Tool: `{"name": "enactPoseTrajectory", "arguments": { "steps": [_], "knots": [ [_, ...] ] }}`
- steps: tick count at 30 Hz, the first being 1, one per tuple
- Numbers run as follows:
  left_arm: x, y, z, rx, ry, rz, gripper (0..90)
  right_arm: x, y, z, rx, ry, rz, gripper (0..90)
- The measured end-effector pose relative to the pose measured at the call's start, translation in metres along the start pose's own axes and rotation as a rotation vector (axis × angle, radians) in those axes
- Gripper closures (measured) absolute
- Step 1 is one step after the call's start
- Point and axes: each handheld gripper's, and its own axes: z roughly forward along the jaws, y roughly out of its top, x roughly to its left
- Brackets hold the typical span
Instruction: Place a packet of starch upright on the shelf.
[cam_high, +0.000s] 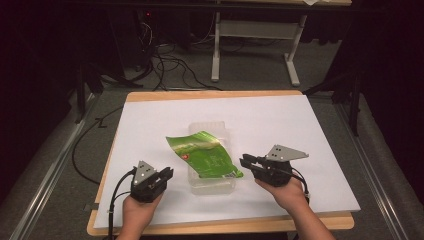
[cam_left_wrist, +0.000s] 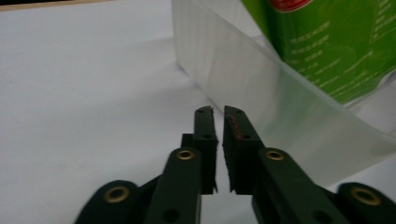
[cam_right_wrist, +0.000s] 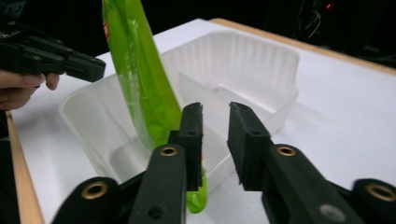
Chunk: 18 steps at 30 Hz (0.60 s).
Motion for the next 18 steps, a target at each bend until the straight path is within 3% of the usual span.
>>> {"name": "enactPoseTrajectory", "arguments": {
  "steps": [3, 9, 14, 18],
  "knots": [
    [-0.010, 0.002, 0.009, 0.007, -0.014, 0.010, 90.0, 0.005, -0.001, 0.004, 0.046, 0.004, -0.009, 90.0],
    [-0.019, 0.001, 0.021, 0.032, -0.043, 0.013, 90.0, 0.009, -0.005, 0.011, 0.099, 0.000, -0.021, 90.0],
    [-0.025, 0.000, 0.024, 0.032, -0.037, 0.023, 90.0, 0.007, -0.009, 0.013, 0.120, -0.010, 0.003, 90.0],
    [-0.027, 0.001, 0.025, 0.028, -0.043, 0.025, 90.0, 0.008, -0.010, 0.015, 0.132, -0.004, -0.006, 90.0]
  ]
}}
